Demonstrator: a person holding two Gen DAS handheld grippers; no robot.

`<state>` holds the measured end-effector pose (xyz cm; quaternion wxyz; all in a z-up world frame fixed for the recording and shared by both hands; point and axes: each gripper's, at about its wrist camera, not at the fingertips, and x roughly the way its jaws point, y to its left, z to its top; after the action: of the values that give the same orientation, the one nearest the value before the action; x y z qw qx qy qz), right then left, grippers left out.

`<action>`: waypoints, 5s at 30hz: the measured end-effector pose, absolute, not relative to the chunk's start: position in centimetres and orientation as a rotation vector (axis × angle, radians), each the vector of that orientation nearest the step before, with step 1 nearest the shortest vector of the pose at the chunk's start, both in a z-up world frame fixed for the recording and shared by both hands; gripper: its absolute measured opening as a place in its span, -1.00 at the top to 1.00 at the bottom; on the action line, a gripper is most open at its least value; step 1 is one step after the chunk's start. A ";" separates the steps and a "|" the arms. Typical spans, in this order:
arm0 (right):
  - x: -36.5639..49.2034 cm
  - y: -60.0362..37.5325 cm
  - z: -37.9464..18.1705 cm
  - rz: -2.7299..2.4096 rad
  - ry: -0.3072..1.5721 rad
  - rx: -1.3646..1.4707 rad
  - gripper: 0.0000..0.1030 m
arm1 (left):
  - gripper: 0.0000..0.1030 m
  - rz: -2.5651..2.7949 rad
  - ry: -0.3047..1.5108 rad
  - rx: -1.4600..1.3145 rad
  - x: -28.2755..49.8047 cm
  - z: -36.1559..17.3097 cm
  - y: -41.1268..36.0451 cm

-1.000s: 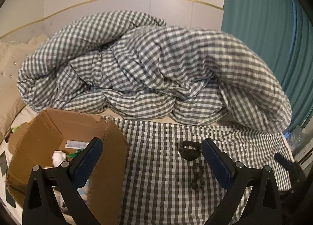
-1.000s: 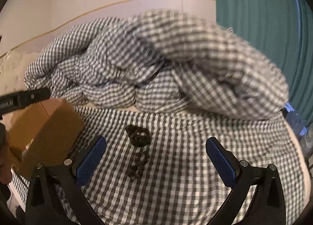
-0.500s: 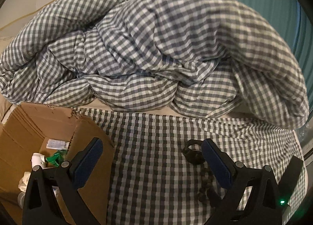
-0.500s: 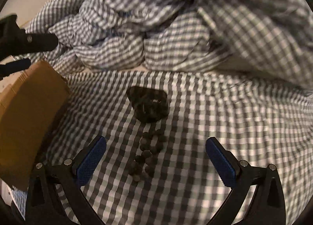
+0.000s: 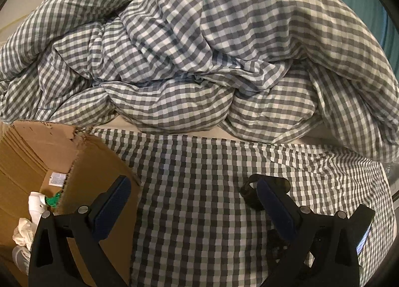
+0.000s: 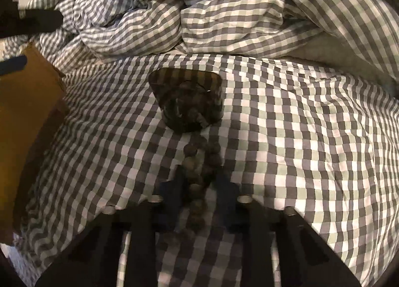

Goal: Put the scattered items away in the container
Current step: 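Grasp the string of dark beads with the right gripper, then grasp the black hair clip with the left gripper, then carry the hair clip in the left gripper and beads in the right toward the box, then release the beads from the right gripper while the left releases the hair clip into the box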

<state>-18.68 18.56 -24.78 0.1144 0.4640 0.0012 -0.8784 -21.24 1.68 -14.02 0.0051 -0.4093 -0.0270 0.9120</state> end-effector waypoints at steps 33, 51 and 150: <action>-16.0 25.7 -21.4 -2.675 -0.045 1.307 0.79 | -0.23 2.663 -0.075 -1.536 -26.8 -22.1 8.6; -15.3 25.9 -20.8 -2.688 -0.069 1.295 0.79 | 0.89 2.588 -0.069 -1.436 -23.9 -20.0 8.7; -6.7 -6.3 -3.2 -2.576 0.254 0.710 -0.86 | 0.57 3.117 -0.371 -1.173 -3.4 -3.3 -26.1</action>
<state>-6.70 -6.26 -3.16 0.2268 0.2576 0.0923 -0.9347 -3.41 -26.15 -3.26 -0.1047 -0.3481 -0.1102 0.9250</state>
